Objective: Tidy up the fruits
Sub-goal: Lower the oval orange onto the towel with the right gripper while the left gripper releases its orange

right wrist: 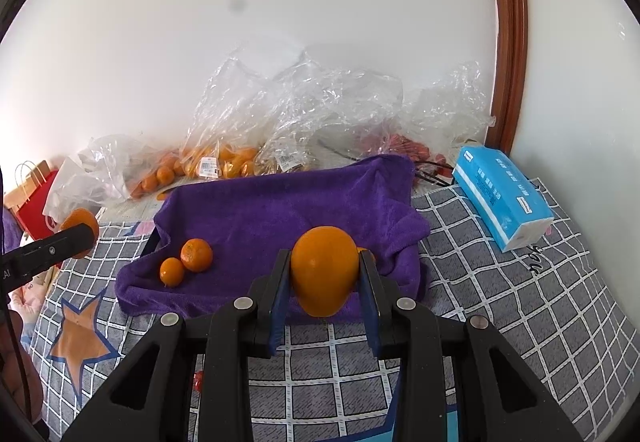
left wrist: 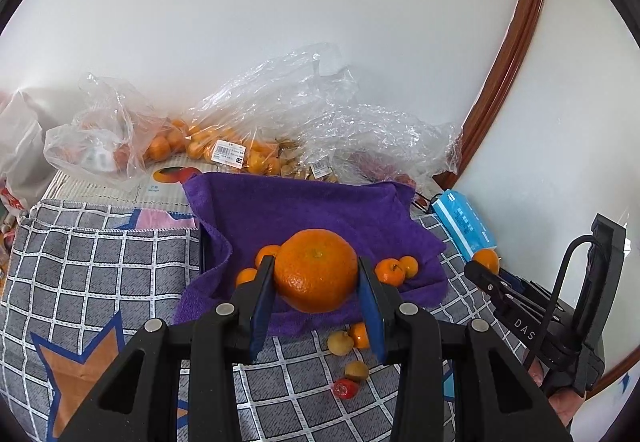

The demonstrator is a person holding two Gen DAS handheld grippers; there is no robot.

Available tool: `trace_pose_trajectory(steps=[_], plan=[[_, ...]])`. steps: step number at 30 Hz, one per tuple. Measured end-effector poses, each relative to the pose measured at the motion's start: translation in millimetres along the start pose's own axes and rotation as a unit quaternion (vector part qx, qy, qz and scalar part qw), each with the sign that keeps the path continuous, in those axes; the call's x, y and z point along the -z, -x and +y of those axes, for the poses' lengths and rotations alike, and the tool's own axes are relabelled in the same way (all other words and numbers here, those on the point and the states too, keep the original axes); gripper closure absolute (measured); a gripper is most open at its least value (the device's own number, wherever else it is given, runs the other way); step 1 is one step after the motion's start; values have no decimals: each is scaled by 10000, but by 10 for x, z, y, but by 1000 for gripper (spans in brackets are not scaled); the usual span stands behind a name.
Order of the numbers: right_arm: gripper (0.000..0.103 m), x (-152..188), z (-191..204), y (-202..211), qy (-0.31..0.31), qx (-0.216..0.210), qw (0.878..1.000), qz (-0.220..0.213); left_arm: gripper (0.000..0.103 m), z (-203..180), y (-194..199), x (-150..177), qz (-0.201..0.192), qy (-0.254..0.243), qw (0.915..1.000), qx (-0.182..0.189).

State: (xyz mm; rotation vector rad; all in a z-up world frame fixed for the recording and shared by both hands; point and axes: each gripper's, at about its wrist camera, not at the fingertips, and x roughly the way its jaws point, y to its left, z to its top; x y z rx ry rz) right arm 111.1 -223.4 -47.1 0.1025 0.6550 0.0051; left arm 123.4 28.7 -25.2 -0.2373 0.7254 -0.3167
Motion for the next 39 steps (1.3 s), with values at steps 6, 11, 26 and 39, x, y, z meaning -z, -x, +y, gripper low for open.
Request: trace_pose_trajectory(steps=[6, 11, 26, 39], plan=[[71, -61, 7, -54, 0, 16, 10000, 14, 66, 29, -63, -78, -23, 13, 10000, 22], [71, -98, 31, -150, 64, 65, 9999, 65, 66, 65, -163, -118, 14, 21, 10000, 38], [71, -257, -34, -451, -43, 118, 9999, 111, 66, 236, -379, -286, 74, 100, 9999, -49], [71, -383, -44, -641, -15, 86, 9999, 87, 66, 335, -517, -384, 114, 163, 9997, -120]])
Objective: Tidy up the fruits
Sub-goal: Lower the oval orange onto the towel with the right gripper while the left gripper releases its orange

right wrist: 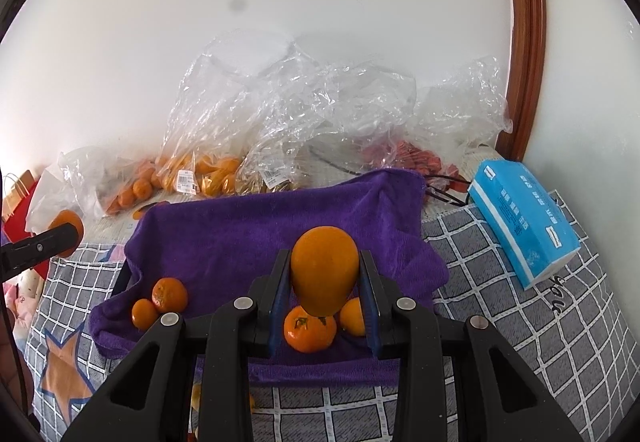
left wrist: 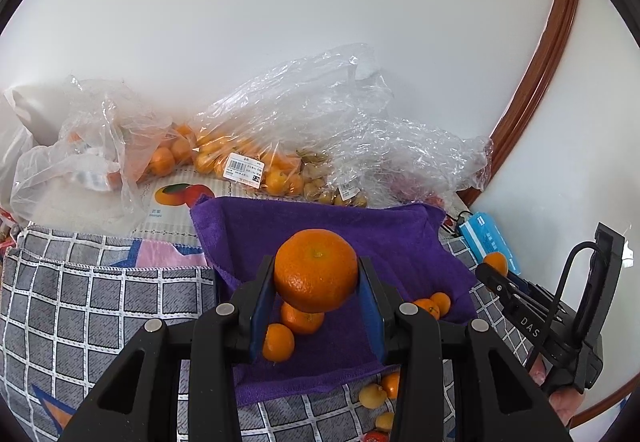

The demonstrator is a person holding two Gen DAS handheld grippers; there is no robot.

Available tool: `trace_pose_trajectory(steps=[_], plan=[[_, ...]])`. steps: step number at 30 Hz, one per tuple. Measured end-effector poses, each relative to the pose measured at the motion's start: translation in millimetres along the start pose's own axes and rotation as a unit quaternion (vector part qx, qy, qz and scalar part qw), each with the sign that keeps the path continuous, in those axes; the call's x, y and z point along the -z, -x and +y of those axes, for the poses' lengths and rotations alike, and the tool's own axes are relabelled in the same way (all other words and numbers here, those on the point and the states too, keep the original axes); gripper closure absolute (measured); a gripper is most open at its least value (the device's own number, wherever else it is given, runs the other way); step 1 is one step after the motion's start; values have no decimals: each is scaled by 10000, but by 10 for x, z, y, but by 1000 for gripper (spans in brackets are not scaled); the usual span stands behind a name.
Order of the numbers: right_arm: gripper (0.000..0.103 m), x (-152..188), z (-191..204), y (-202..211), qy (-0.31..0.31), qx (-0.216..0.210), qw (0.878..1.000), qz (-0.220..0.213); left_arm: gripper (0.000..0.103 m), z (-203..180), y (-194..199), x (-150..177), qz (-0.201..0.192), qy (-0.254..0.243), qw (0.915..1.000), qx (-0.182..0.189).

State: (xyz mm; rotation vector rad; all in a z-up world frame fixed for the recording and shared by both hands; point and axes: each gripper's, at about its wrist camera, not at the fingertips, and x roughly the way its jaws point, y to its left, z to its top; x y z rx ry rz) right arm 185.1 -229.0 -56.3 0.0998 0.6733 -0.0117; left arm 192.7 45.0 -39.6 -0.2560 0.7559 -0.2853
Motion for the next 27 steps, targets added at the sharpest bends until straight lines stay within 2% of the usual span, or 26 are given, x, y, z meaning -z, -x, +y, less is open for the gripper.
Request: trace_pose_trajectory(steps=[9, 19, 27], plan=[[71, -65, -67, -56, 15, -8, 10000, -41, 66, 48, -83, -44, 38, -8, 10000, -39], [71, -135, -214, -188, 7, -4, 10000, -66, 66, 349, -224, -136, 125, 363, 9991, -196], [71, -84, -264, -503, -4, -184, 9996, 197, 66, 200, -561, -113, 405, 261, 9987, -180]])
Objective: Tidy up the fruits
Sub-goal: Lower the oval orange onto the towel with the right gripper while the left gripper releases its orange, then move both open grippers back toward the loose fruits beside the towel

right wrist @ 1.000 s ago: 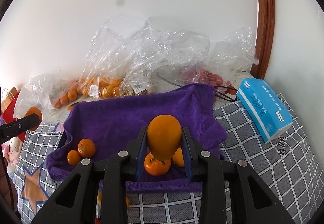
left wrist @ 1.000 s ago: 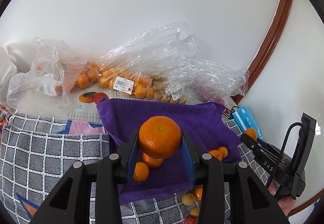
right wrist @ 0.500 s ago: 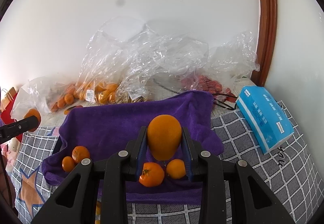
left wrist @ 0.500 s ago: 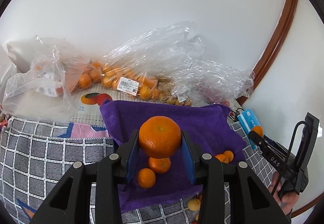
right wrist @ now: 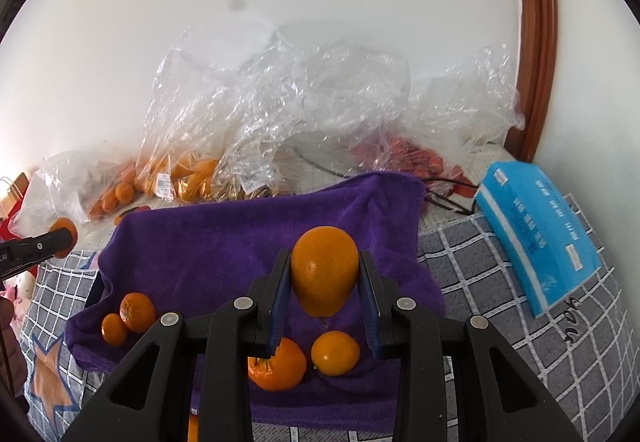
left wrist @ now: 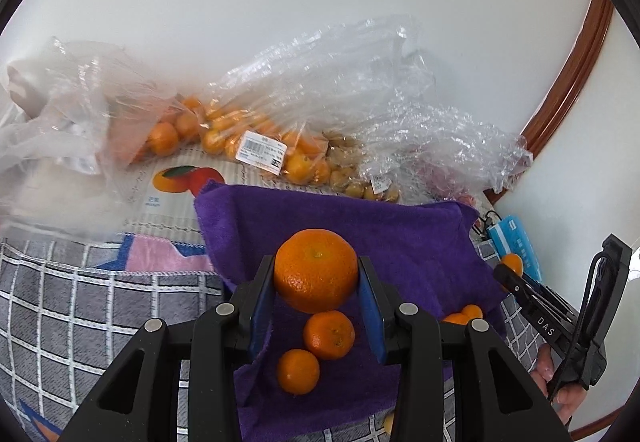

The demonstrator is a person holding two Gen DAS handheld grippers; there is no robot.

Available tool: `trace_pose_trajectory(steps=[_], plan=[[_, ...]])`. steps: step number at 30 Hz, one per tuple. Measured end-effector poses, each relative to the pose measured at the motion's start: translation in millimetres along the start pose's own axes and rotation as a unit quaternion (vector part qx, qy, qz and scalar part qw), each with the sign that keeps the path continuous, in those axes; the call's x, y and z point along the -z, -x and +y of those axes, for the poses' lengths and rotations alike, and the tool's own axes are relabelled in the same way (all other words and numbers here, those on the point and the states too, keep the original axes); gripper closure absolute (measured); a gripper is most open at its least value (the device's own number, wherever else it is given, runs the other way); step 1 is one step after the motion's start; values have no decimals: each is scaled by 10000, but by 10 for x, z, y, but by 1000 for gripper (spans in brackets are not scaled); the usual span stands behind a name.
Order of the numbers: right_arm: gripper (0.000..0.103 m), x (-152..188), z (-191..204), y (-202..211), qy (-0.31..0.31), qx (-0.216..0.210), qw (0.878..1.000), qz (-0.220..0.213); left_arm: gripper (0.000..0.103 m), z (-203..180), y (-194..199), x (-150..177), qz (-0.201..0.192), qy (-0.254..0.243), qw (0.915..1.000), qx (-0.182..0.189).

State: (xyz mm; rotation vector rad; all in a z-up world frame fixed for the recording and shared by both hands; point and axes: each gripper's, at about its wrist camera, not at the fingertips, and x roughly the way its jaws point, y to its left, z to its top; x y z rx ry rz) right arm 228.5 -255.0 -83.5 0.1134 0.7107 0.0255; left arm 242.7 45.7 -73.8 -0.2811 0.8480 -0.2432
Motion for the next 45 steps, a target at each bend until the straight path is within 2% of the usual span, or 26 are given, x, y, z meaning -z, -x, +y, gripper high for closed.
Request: trace_pose_trajectory(steps=[7, 16, 25, 30, 34, 36, 39, 43, 45], plan=[[71, 97, 14, -308, 77, -122, 9995, 264, 66, -148, -369, 55, 324, -186, 9992, -114], [71, 260, 75, -604, 109, -201, 9976, 652, 66, -147, -595, 83, 498, -324, 9979, -251], [70, 291, 91, -641, 82, -133, 9973, 722, 65, -149, -705, 103, 669, -335, 9967, -321], [70, 287, 151, -549, 266, 4, 9969, 734, 65, -148, -744, 141, 806, -273, 9958, -334], [66, 266, 172, -361, 252, 97, 9976, 634, 63, -178, -641, 130, 813, -235, 9956, -408], [56, 264, 171, -227, 177, 124, 9983, 548, 59, -204, -530, 122, 730, -262, 9963, -363], [49, 271, 169, -53, 35, 81, 9987, 505, 54, -264, -294, 147, 561, -354, 9973, -322], [49, 318, 258, 169, 78, 97, 9987, 503, 51, -321, 25, 264, 337, -426, 9979, -349], [43, 367, 325, 304, 187, 187, 9986, 449, 50, -320, 149, 346, 319, -367, 9982, -361]])
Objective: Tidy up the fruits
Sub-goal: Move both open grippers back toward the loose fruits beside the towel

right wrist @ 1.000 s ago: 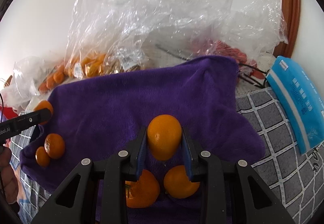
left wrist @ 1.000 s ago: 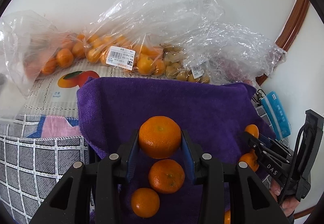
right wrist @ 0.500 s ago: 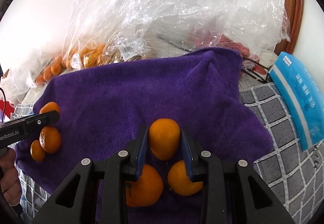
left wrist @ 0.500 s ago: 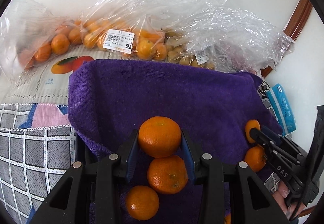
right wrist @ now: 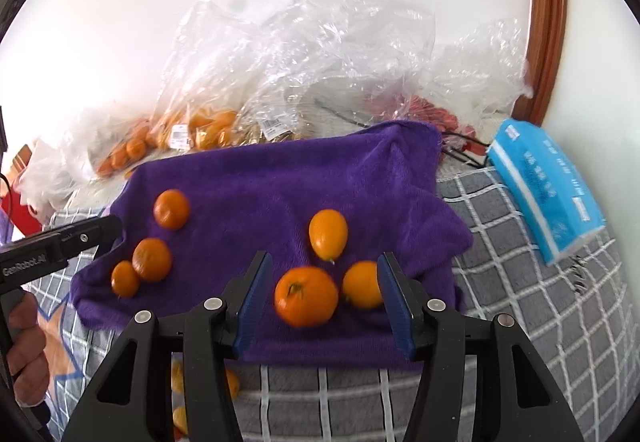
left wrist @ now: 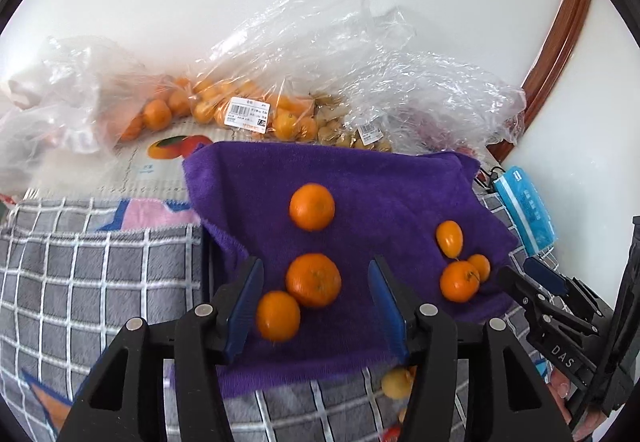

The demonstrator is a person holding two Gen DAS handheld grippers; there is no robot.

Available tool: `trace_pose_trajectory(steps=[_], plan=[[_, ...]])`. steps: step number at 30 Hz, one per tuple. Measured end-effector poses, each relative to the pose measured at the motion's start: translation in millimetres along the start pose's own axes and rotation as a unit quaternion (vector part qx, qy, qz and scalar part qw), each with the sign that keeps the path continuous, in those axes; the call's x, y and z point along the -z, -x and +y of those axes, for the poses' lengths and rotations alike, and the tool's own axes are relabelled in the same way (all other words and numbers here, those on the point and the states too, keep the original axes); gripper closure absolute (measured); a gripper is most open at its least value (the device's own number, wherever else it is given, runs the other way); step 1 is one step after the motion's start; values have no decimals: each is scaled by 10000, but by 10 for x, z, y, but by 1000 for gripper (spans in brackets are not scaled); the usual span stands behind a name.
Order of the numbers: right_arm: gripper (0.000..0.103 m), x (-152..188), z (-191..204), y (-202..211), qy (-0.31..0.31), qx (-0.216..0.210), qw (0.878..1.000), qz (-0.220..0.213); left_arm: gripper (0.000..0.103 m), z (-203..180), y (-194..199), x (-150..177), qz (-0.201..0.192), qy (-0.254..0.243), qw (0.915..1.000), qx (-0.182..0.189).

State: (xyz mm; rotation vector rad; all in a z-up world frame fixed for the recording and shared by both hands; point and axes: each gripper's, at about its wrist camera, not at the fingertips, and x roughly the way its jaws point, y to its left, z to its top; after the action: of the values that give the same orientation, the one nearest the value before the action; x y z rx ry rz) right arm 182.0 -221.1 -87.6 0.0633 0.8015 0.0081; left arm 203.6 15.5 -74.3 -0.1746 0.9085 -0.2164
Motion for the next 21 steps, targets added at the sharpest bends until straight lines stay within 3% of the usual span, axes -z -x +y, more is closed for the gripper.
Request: trace_pose_trajectory(steps=[2, 11, 16, 21], plan=[[37, 59, 70, 116, 108, 63, 9999, 21, 50, 17, 78, 80, 64, 99, 9999, -32], [33, 499, 311, 507, 464, 134, 9988, 4, 48, 73, 299, 556, 145, 85, 9998, -126], [33, 744, 328, 648, 377, -118, 9991, -129, 48, 17, 488, 805, -165, -248, 9994, -153], [33, 854, 314, 828, 340, 34, 9986, -393, 48, -32, 616, 951, -386, -513, 9977, -223]])
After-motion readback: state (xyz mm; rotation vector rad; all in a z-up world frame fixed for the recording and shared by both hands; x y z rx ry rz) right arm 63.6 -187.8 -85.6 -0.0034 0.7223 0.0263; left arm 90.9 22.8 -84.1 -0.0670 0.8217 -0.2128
